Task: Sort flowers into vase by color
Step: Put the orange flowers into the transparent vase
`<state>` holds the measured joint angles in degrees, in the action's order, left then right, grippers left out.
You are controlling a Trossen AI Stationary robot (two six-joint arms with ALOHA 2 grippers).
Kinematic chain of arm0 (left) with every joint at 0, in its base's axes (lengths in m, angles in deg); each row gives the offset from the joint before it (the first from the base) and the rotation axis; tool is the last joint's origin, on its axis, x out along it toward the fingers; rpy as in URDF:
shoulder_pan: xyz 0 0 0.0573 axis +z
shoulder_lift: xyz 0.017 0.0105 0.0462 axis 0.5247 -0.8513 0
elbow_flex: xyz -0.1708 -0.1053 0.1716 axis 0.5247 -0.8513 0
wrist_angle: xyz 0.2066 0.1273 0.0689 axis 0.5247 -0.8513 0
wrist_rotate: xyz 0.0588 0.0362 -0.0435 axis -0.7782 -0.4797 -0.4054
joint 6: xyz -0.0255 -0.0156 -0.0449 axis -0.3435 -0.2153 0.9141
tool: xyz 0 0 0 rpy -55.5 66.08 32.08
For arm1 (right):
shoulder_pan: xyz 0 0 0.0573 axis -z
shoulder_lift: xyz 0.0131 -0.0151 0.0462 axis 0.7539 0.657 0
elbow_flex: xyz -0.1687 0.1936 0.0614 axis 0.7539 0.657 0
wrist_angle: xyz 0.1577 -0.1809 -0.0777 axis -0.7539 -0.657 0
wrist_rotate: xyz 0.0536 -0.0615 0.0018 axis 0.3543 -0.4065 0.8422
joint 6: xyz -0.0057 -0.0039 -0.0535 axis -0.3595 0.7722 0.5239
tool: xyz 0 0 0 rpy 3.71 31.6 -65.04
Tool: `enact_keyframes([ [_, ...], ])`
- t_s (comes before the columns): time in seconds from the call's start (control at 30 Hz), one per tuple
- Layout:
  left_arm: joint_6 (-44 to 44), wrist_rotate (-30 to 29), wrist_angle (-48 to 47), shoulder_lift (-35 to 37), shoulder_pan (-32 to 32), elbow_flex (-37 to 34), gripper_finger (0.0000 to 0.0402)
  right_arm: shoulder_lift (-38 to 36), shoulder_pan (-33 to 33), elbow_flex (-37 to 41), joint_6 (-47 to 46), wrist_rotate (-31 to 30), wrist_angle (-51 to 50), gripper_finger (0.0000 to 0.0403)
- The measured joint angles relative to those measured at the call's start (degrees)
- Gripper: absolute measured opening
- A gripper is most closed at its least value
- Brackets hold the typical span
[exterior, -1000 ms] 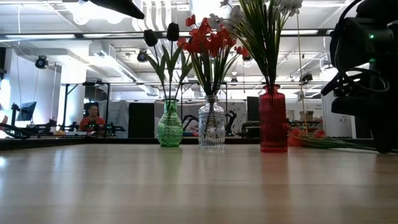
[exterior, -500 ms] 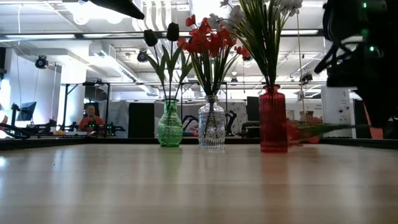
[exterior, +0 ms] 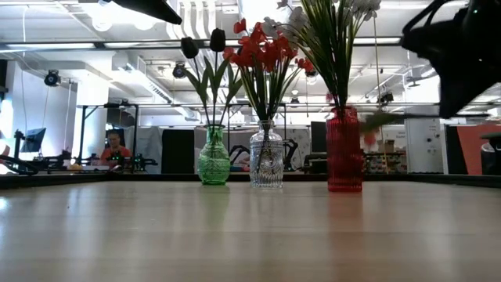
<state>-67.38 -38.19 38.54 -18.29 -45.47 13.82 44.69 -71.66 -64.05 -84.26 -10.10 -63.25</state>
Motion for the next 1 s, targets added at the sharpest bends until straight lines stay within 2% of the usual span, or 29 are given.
enact_keyframes([
  [0.4,0.0,0.0,1.7,0.0,0.0,0.0,0.0220,-1.9,-1.1,0.0,0.1,-34.2,-2.5,0.0012],
  [0.6,-0.1,0.1,4.2,0.0,0.0,0.0,0.0220,-1.8,-1.1,-1.8,7.6,-51.9,-2.4,0.0012],
  [0.8,0.0,4.0,6.2,0.0,0.0,0.0,0.0220,-1.7,-1.1,-9.9,22.8,-61.8,-2.4,0.0012],
  [1.0,0.0,8.6,8.4,0.0,0.0,0.0,0.0219,-0.1,-1.1,-20.9,39.1,-63.7,-2.4,0.0012],
])
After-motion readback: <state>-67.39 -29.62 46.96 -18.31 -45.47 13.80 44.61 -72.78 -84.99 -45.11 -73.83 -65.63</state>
